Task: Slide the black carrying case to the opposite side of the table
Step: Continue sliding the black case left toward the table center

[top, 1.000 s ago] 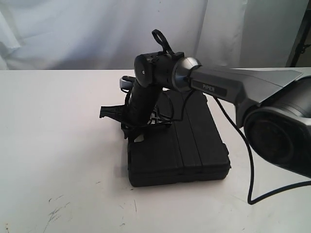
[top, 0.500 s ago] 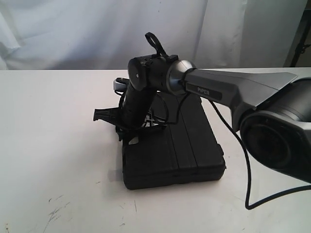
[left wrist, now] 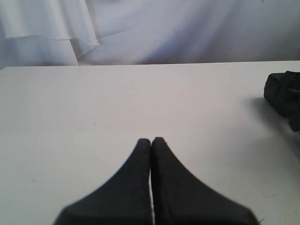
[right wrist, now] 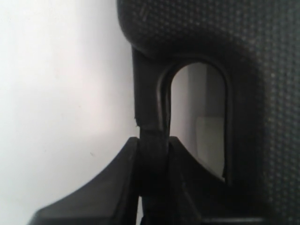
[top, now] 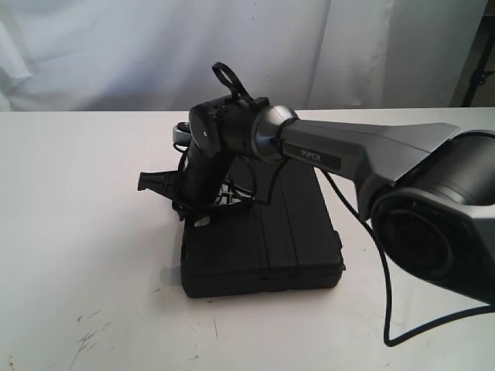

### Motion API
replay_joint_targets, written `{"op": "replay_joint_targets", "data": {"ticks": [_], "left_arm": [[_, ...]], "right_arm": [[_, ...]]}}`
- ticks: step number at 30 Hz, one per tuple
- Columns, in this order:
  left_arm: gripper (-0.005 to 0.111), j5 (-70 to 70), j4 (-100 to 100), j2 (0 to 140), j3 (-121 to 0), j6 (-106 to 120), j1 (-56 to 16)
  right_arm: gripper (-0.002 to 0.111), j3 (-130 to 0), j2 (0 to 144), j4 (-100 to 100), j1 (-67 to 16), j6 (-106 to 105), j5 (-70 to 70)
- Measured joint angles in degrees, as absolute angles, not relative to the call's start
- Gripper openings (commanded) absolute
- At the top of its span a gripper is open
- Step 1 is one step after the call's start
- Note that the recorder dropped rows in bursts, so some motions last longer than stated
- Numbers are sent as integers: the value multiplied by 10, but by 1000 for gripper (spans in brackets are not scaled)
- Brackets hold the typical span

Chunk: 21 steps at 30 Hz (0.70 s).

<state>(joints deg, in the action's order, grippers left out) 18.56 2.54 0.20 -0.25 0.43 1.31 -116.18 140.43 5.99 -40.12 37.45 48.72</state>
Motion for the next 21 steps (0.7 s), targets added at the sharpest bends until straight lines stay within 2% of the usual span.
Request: {"op": "replay_joint_targets", "data": {"ticks": [21], "left_arm": [[0, 186, 25, 2, -3, 4, 13]], "right_arm": [[0, -1162, 1406, 40, -424, 433, 414]]}}
